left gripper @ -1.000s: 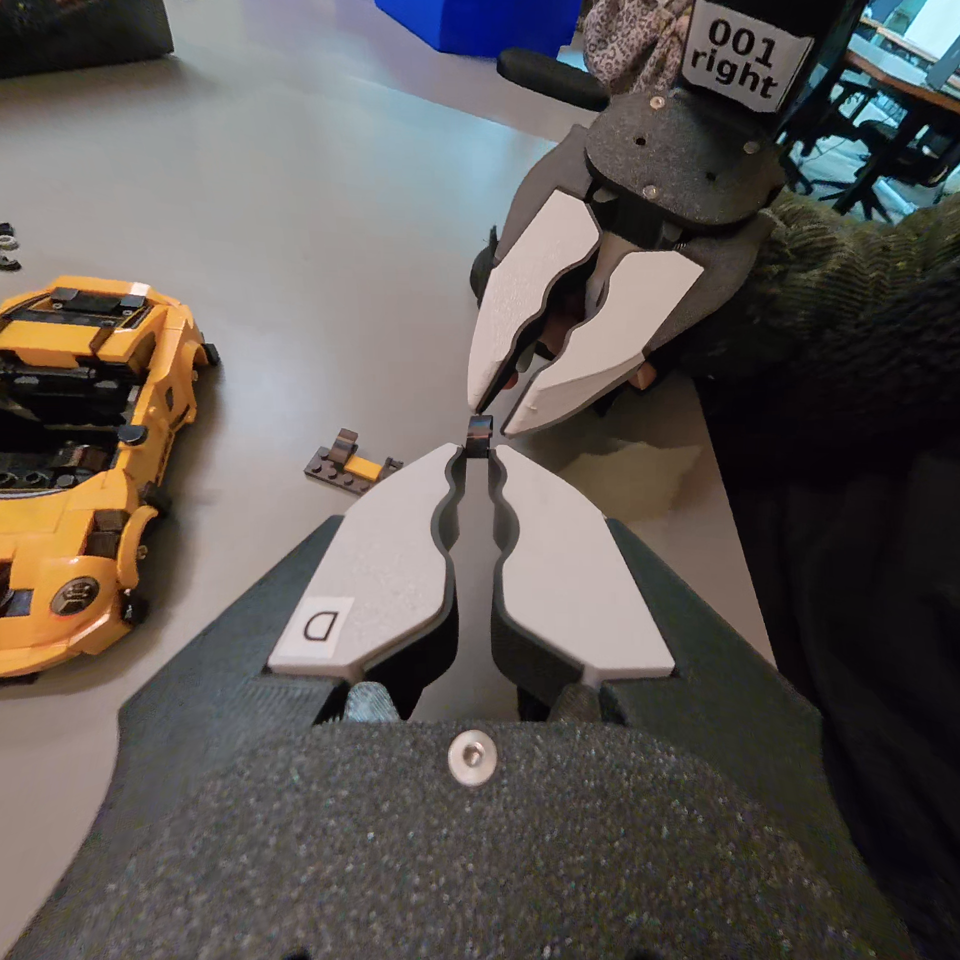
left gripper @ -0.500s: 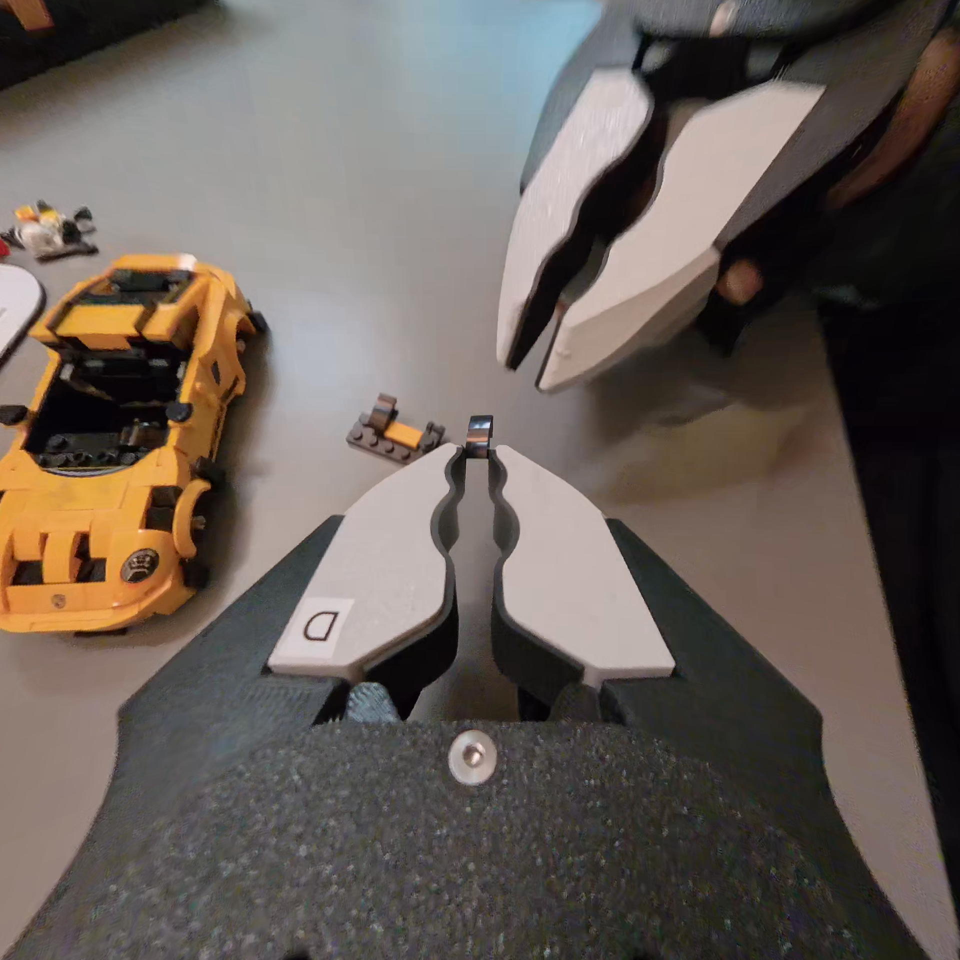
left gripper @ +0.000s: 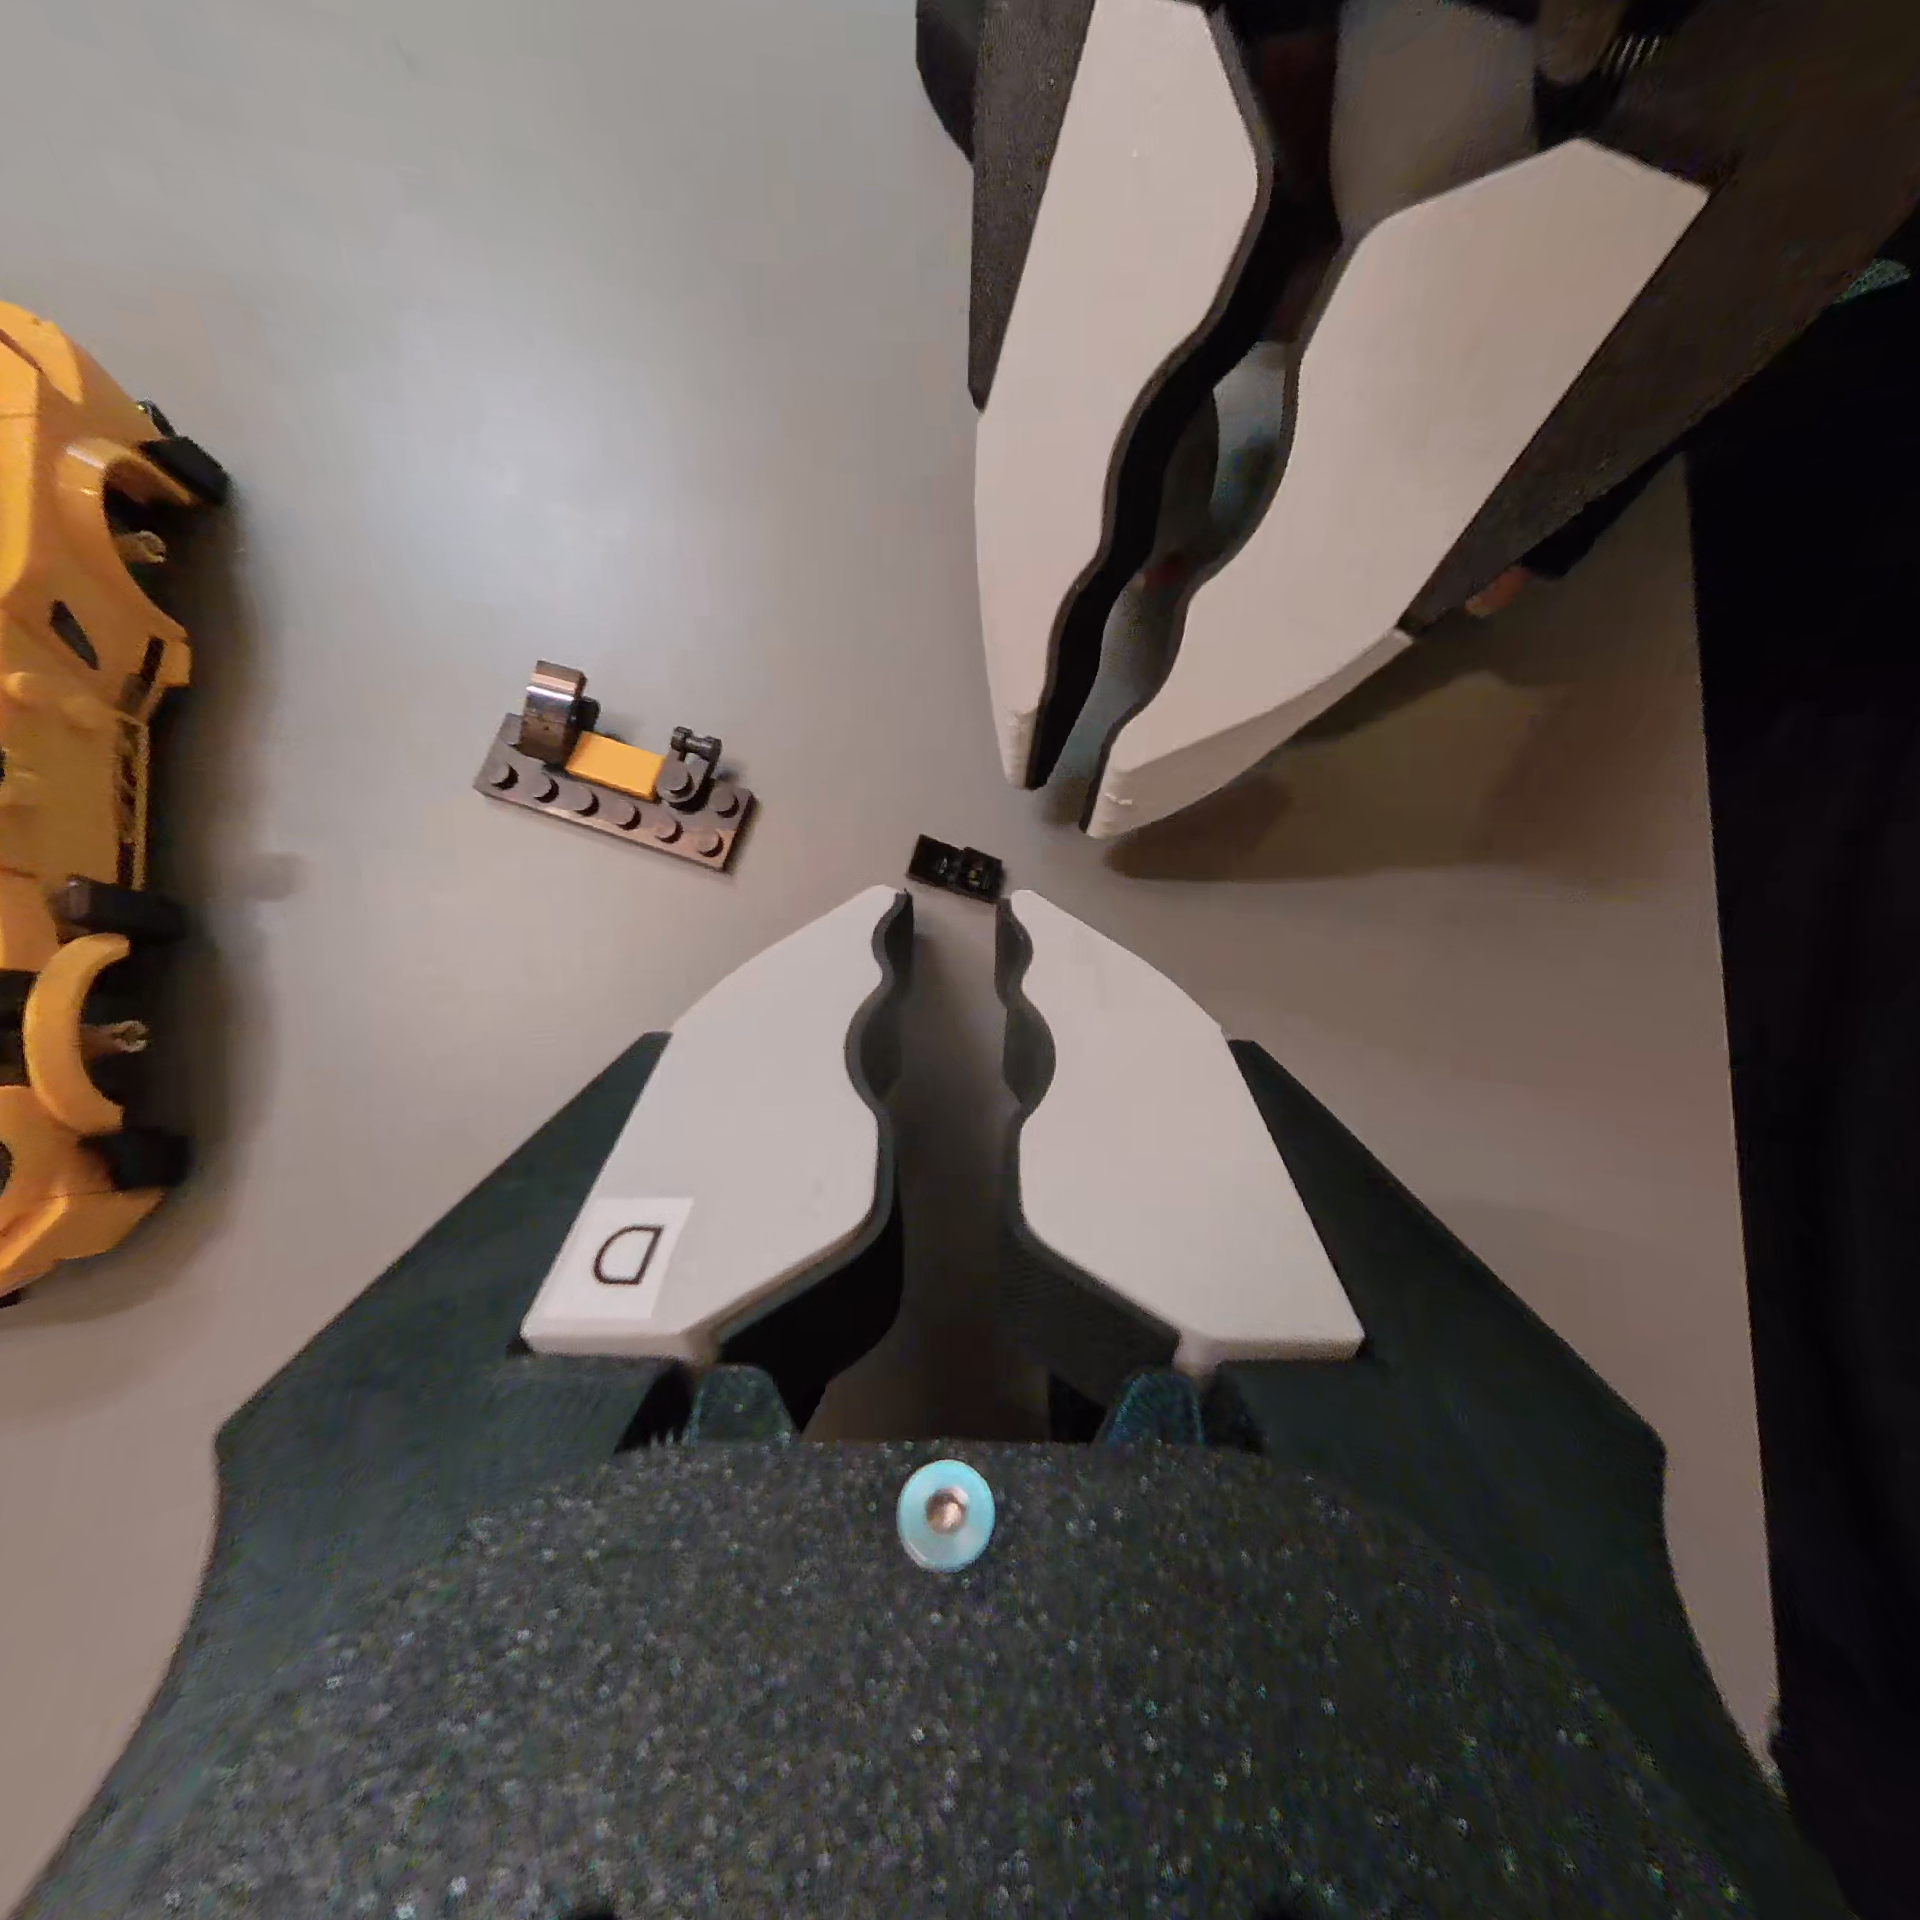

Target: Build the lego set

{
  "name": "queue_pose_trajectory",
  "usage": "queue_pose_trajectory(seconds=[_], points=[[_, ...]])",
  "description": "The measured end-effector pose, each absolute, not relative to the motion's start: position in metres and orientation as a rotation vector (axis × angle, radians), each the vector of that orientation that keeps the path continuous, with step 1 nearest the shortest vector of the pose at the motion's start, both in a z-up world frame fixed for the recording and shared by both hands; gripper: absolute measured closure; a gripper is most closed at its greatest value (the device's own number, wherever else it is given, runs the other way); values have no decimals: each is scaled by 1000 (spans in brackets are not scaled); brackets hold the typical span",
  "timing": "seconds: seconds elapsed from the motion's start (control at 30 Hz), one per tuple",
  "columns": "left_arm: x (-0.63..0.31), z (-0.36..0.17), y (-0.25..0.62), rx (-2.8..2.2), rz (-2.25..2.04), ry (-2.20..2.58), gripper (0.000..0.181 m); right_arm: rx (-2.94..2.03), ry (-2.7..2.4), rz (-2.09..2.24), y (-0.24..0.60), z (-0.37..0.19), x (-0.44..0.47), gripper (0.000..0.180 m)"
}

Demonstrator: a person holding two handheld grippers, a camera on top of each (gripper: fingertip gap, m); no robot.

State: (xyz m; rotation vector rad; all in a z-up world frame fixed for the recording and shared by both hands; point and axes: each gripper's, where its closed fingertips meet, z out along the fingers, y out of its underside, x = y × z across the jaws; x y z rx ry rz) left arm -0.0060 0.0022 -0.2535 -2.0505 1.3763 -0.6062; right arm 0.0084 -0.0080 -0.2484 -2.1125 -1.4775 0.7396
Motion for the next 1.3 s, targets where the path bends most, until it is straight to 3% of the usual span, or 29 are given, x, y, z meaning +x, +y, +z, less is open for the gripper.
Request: queue_pose_trajectory(seconds=[0.6,0.83,1.1,1.3], points=[[-22,-241,8,-2031,-576,1364,169,-1847,-1775,522,1,-251,-8,164],[-29,-233,12,-1997,-578,1344,171,-1849,-1798,541,6,-255,-9,172],[-11,-211,-9,-1738,-676,1465,162,-1767,-1468,1494,-24,-173,-15,172],[0,-157,-13,-1462,-781,1319,160,-1656,-1165,1874,-26,-139,-10,172]])
